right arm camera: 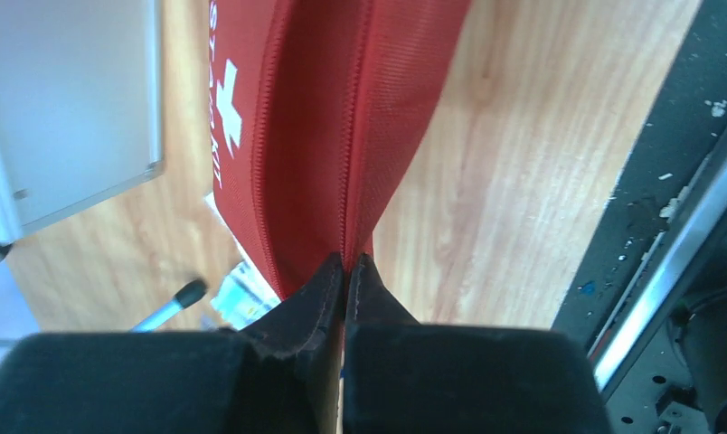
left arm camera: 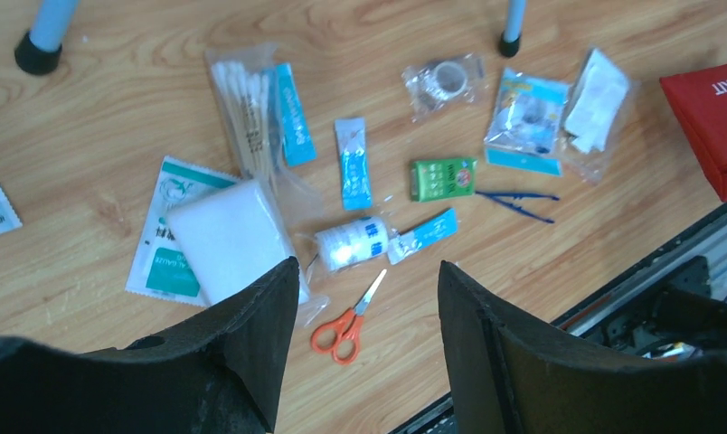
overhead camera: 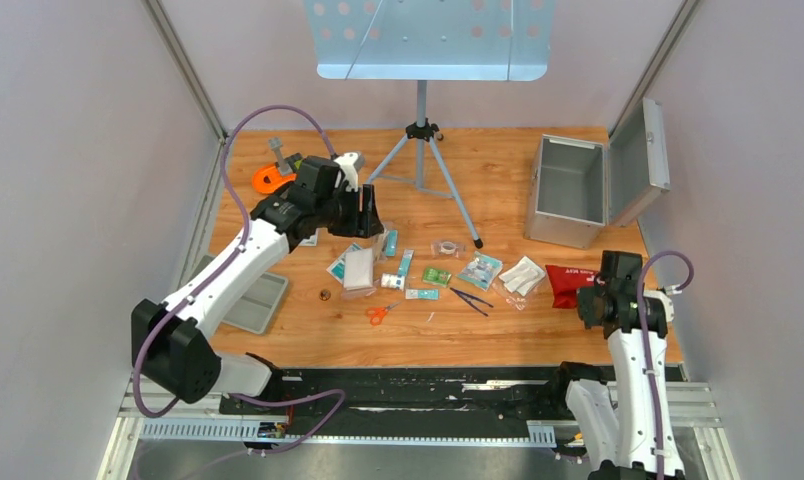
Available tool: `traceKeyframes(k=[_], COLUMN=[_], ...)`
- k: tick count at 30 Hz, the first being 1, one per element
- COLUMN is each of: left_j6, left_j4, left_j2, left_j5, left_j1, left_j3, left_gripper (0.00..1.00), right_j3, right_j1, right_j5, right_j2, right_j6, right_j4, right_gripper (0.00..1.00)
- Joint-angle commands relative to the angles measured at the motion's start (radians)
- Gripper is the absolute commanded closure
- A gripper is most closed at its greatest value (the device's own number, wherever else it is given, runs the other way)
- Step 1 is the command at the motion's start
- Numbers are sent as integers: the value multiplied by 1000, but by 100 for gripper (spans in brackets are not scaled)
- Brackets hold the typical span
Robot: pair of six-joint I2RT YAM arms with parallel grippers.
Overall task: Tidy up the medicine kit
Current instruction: Pick up the medicine pouch from the center of the board.
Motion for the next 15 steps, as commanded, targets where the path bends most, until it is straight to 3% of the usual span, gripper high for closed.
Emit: traceKeyframes(k=[1,6,12,15], left_j6=[-30,-37,6,7], left_j4=[16,20,18,37], left_j2=[-78,-79,-52,-53], left_j5=[16,40,102,159], left_j1=[-6,-6,-6,6], left_j3=[81,96,132,131], left_gripper=[33,31,13,12], right_j3=[154,267,366,426], right_j1=[25,154,565,690], right_j5=[11,30,22,-49], right_j2=[33,64,190,326], right_j6=[-79,-179,-443,-589], right_j4=[-36,11,241,305], right_gripper=[100,100,100,100])
